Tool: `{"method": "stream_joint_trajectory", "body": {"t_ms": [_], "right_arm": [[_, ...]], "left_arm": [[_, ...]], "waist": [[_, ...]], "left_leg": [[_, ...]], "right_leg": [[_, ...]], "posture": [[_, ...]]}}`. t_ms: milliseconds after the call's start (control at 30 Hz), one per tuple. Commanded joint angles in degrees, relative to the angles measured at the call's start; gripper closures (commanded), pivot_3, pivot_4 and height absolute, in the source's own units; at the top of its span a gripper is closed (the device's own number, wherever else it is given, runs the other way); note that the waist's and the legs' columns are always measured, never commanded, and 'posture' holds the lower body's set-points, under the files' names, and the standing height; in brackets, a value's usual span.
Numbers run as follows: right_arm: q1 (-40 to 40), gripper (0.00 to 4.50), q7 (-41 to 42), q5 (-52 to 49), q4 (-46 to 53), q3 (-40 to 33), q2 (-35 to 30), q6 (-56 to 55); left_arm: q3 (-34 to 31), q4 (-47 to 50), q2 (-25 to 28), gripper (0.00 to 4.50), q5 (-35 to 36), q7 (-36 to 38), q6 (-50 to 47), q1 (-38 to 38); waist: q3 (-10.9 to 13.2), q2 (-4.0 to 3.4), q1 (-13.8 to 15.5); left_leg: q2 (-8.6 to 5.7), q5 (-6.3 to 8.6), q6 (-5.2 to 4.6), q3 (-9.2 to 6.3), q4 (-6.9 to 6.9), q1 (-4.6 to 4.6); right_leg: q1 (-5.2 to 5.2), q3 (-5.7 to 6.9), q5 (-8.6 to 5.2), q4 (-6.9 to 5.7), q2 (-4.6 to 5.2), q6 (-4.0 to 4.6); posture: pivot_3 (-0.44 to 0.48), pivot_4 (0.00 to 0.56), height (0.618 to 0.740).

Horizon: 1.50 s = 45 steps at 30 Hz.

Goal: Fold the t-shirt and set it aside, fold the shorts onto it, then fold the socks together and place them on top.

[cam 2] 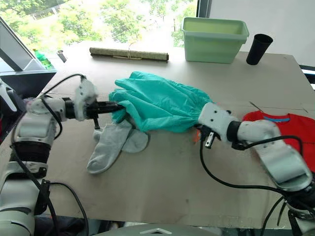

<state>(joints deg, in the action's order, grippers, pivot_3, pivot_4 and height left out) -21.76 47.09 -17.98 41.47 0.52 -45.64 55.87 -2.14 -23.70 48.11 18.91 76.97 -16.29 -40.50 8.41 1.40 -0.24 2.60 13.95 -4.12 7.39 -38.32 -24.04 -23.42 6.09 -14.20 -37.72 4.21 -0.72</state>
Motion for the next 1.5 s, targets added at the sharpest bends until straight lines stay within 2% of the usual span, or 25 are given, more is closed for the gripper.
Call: {"method": "stream_joint_trajectory", "body": {"t_ms": [33,67,100,167,267,333,400,467,533,600,667,733,833,933,1000,1100,1167,1267,1367,1400,1433,1500], "right_arm": [[-0.4,4.49,5.1,-8.3,2.9,-12.5,-5.3,5.6],[-1.0,4.49,5.4,-8.5,1.0,-12.8,-6.7,5.0],[-2.1,4.49,4.5,-6.8,-2.2,-11.1,-7.7,3.6],[-6.0,4.49,1.3,0.1,-12.6,-4.0,-8.3,-2.9],[-21.1,4.49,-7.8,11.9,-37.1,3.9,-2.4,-17.4],[-28.6,4.49,-10.5,16.0,-46.5,5.2,-1.5,-24.6],[-36.6,4.49,-12.4,18.3,-53.5,4.1,-2.2,-33.7],[-41.4,4.49,-12.3,18.5,-56.9,2.5,-3.3,-39.9],[-42.0,4.49,-11.3,17.2,-56.7,0.5,-4.0,-41.9],[-37.4,4.49,-7.4,14.7,-52.2,-1.3,-5.5,-40.6],[-29.6,4.49,-4.5,12.1,-46.1,-3.2,-6.7,-37.4],[-20.0,4.49,-3.3,10.4,-39.6,-5.3,-7.3,-35.2],[-4.6,4.49,-2.7,8.6,-30.3,-7.9,-7.3,-31.8],[10.9,4.49,-3.0,9.0,-23.2,-9.5,-7.1,-29.8],[17.9,4.49,-3.4,9.2,-19.4,-9.9,-6.6,-28.4],[30.5,4.49,-2.0,7.5,-10.4,-12.9,-6.0,-25.1],[35.4,4.49,-0.5,4.5,-5.3,-16.3,-5.8,-22.5],[44.2,4.49,5.6,-3.5,3.1,-25.0,-6.2,-16.4],[47.7,4.49,8.7,-8.5,7.3,-32.8,-6.7,-12.4],[47.6,4.49,8.9,-10.0,7.7,-34.4,-6.7,-11.4],[45.9,4.49,8.5,-11.7,7.3,-35.9,-6.9,-10.1],[40.4,4.49,6.4,-13.5,4.9,-36.4,-8.2,-8.0]], "left_arm": [[-0.1,4.2,5.1,4.5,5.6,8.1,-12.9,-5.6],[1.5,2.7,4.9,4.5,3.7,8.7,-11.2,-7.5],[2.9,-0.8,3.1,4.5,0.4,5.7,-6.9,-10.3],[5.3,-11.8,-2.8,4.5,-7.2,-4.3,3.0,-17.5],[4.5,-29.4,-10.7,4.5,-14.1,-23.7,17.6,-30.1],[2.3,-35.5,-12.6,4.5,-14.3,-28.7,23.0,-35.6],[-2.2,-38.2,-12.7,4.5,-11.2,-31.6,27.6,-41.2],[-6.0,-39.5,-12.0,4.5,-8.6,-33.2,30.4,-45.0],[-8.3,-38.7,-11.2,4.5,-6.7,-31.6,30.8,-46.1],[-8.8,-32.4,-10.5,4.5,-4.0,-24.4,25.8,-42.7],[-7.6,-18.5,-9.1,4.5,0.5,-16.4,15.3,-33.7],[-6.1,0.5,-6.4,4.5,5.6,-12.9,3.3,-20.1],[-5.4,26.2,-2.6,4.5,11.7,-13.5,-9.7,1.8],[-3.0,42.3,-0.2,4.5,9.4,-14.4,-10.8,22.4],[-2.7,47.2,0.5,4.5,9.2,-14.9,-11.6,30.9],[-3.5,53.4,4.6,4.5,9.4,-12.4,-12.5,44.4],[-5.7,55.1,6.9,4.5,12.1,-10.3,-14.0,48.2],[-11.2,55.0,12.6,4.5,19.3,-2.7,-19.0,51.7],[-15.3,52.5,17.8,4.5,25.3,2.7,-24.1,50.6],[-15.1,51.5,18.2,4.5,25.8,2.8,-24.3,49.0],[-13.8,49.5,17.5,4.5,26.0,1.5,-24.3,44.1],[-8.5,42.5,14.2,4.5,22.1,-2.5,-22.4,29.7]], "waist": [[0.0,0.0,0.0],[0.0,0.0,0.0],[0.0,-0.02,0.0],[0.0,-0.05,0.4],[0.1,0.02,0.3],[0.4,0.06,-0.2],[0.4,0.06,-0.8],[0.4,0.06,-1.0],[0.3,0.06,-0.9],[0.1,0.01,-0.7],[0.0,-0.08,-0.7],[0.1,-0.19,-0.7],[0.2,-0.31,-0.8],[0.4,-0.38,-0.5],[0.4,-0.47,-0.4],[0.3,-0.56,-0.4],[0.2,-0.65,-0.3],[0.2,-0.68,-0.1],[0.2,-0.72,0.1],[0.2,-0.74,0.1],[0.2,-0.75,0.2],[0.2,-0.73,0.9]], "left_leg": [[-0.02,0.0,0.0,0.0,0.01,0.01],[-0.02,0.01,-0.01,0.0,0.01,0.01],[-0.02,0.01,-0.02,0.0,0.01,0.04],[-0.04,0.03,-0.04,0.01,0.03,0.19],[-0.07,0.14,-0.31,0.04,-0.09,0.26],[-0.13,-0.02,-0.46,0.22,-0.1,0.08],[-0.19,-0.29,-0.18,0.33,-0.07,-0.46],[-0.26,-0.3,-0.17,0.64,0.18,-0.82],[-0.33,-0.3,-0.14,0.72,0.73,-0.69],[-0.36,-0.3,-0.13,0.76,1.02,-0.55],[-0.27,-0.28,-0.11,0.76,1.04,-0.41],[-0.24,-0.23,-0.03,0.72,1.18,-0.04],[-0.18,-0.25,0.0,0.65,1.17,-0.18],[-0.22,-0.27,-0.04,0.54,0.78,-0.14],[-0.24,-0.25,-0.01,0.53,0.73,0.14],[-0.24,-0.17,0.22,0.47,0.72,0.42],[-0.22,-0.17,0.21,0.41,0.75,0.51],[-0.21,-0.18,0.22,0.34,0.76,0.31],[-0.17,-0.23,0.3,0.11,0.78,0.31],[-0.18,-0.23,0.31,0.1,0.8,0.3],[-0.19,-0.22,0.3,0.11,0.82,0.29],[-0.22,-0.17,0.19,0.11,0.81,0.28]], "right_leg": [[0.01,-0.01,0.0,0.02,0.01,0.0],[0.01,-0.01,0.0,0.05,0.0,0.0],[0.02,-0.03,-0.01,0.06,-0.02,0.0],[0.09,-0.02,-0.04,0.04,-0.02,-0.04],[0.19,-0.07,-0.05,-0.02,-0.05,-0.17],[-0.09,-0.33,0.2,-0.08,-0.04,-0.29],[-0.68,-0.49,0.43,-0.13,-0.04,-0.16],[-1.27,-0.61,0.44,-0.12,-0.04,-0.19],[-1.35,-0.28,0.45,-0.03,-0.05,-0.2],[-1.27,0.09,0.43,-0.03,-0.04,-0.22],[-1.03,0.46,0.37,-0.04,-0.04,-0.31],[-0.43,0.57,0.18,0.19,-0.03,-0.48],[-0.25,0.21,0.13,0.64,0.15,-0.4],[-0.04,0.12,0.13,0.64,0.25,-0.4],[0.22,0.14,0.13,0.64,0.31,-0.4],[0.36,0.18,0.11,0.64,0.47,-0.16],[0.39,0.17,0.13,0.63,0.48,-0.12],[0.19,0.23,0.13,0.59,0.47,-0.11],[0.26,0.39,0.1,0.68,0.35,-0.1],[0.25,0.4,0.1,0.73,0.35,-0.11],[0.26,0.38,0.1,0.78,0.35,-0.11],[0.28,0.4,0.1,0.82,0.35,-0.11]], "posture": [[0.0,0.15,0.74],[0.0,0.15,0.74],[0.0,0.15,0.74],[0.0,0.15,0.74],[0.0,0.15,0.74],[0.0,0.15,0.74],[0.0,0.15,0.74],[0.0,0.15,0.74],[0.0,0.15,0.74],[0.0,0.15,0.74],[0.0,0.15,0.74],[0.0,0.15,0.74],[0.0,0.15,0.74],[0.0,0.15,0.74],[0.0,0.15,0.74],[0.0,0.15,0.74],[0.0,0.15,0.74],[0.0,0.15,0.74],[0.0,0.15,0.74],[0.0,0.15,0.74],[0.0,0.15,0.74],[0.0,0.15,0.74]]}}
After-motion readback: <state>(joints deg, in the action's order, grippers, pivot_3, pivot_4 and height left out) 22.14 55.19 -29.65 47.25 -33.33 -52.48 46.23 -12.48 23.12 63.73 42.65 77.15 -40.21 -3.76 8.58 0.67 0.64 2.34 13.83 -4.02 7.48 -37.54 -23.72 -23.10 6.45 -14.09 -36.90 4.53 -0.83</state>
